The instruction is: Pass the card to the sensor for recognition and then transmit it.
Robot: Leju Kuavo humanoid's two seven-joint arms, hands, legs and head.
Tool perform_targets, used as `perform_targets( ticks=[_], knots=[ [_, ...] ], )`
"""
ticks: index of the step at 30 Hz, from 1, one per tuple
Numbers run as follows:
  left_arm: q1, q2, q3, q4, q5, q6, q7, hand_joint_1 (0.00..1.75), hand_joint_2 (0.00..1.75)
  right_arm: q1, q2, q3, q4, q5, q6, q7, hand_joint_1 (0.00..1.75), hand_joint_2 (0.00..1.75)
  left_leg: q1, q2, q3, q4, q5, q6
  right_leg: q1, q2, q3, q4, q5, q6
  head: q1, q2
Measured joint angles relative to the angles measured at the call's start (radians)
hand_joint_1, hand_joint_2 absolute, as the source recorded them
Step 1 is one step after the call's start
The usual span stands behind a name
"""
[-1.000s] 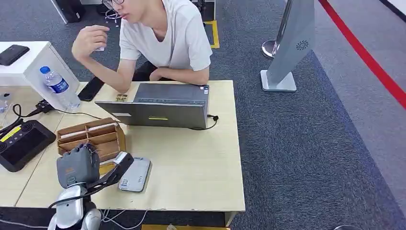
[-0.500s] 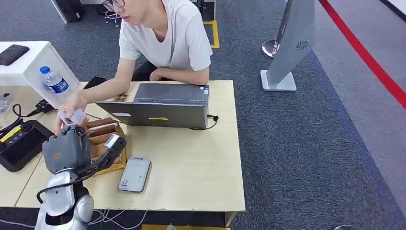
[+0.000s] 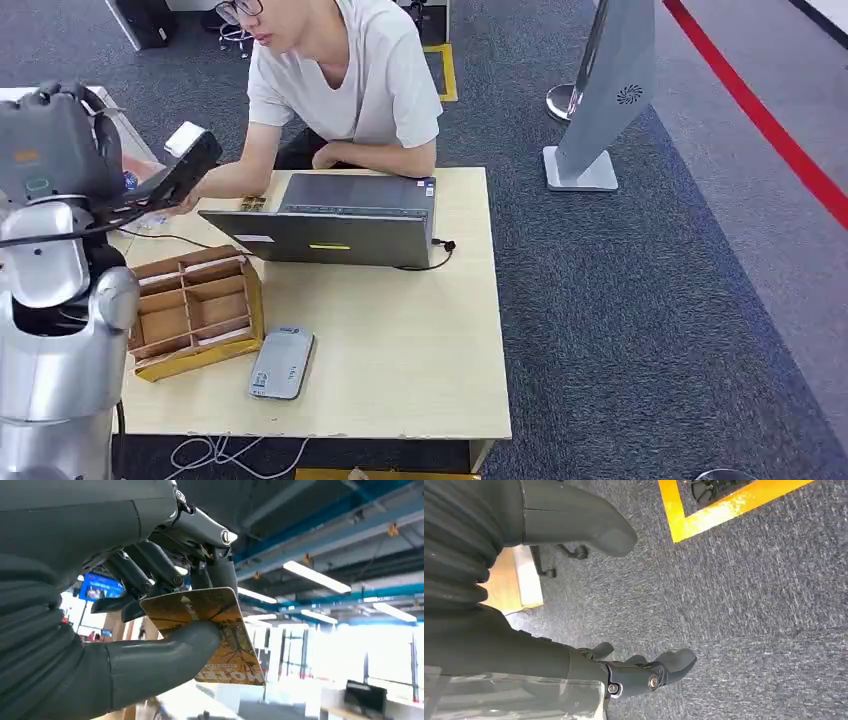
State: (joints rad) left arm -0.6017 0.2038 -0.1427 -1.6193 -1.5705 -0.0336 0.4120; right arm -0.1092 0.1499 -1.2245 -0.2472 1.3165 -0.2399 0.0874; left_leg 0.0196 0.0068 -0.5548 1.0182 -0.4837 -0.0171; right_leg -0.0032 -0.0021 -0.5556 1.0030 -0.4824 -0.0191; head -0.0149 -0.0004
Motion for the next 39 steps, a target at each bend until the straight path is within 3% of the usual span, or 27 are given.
perform_targets(
  ticks=[7, 17, 18, 39],
  knots=[
    [-0.037, 0.043, -0.032, 0.023, 0.000, 0.007, 0.027, 1.75, 1.75, 0.000, 0.000, 0.002, 0.004, 0.013, 0.000, 0.014, 0.00, 1.75, 0.000, 0.000, -0.001, 0.000, 0.000, 0.000, 0.000, 0.001, -0.001, 0.000, 0.000, 0.000, 0.000, 0.000],
    [-0.041, 0.052, -0.039, 0.047, 0.000, 0.008, 0.023, 1.75, 1.75, 0.000, 0.000, 0.002, 0.005, 0.011, -0.001, 0.018, 0.00, 1.75, 0.000, 0.000, -0.001, 0.000, 0.000, 0.000, 0.000, 0.001, -0.001, 0.000, 0.000, 0.000, 0.000, 0.000],
    [-0.041, 0.051, -0.039, 0.047, 0.000, 0.008, 0.016, 0.00, 1.75, 0.000, 0.000, 0.002, 0.005, 0.011, -0.001, 0.019, 0.00, 1.75, 0.000, 0.000, -0.001, 0.000, 0.000, 0.000, 0.000, 0.001, -0.001, 0.000, 0.000, 0.000, 0.000, 0.000],
    [-0.040, 0.037, -0.039, 0.056, 0.000, 0.000, -0.037, 0.00, 1.75, 0.000, 0.000, 0.002, 0.006, 0.002, -0.008, 0.037, 0.00, 1.75, 0.000, 0.000, -0.001, 0.000, 0.000, 0.000, 0.000, 0.000, -0.001, 0.000, 0.000, 0.000, 0.000, 0.000]
  ],
)
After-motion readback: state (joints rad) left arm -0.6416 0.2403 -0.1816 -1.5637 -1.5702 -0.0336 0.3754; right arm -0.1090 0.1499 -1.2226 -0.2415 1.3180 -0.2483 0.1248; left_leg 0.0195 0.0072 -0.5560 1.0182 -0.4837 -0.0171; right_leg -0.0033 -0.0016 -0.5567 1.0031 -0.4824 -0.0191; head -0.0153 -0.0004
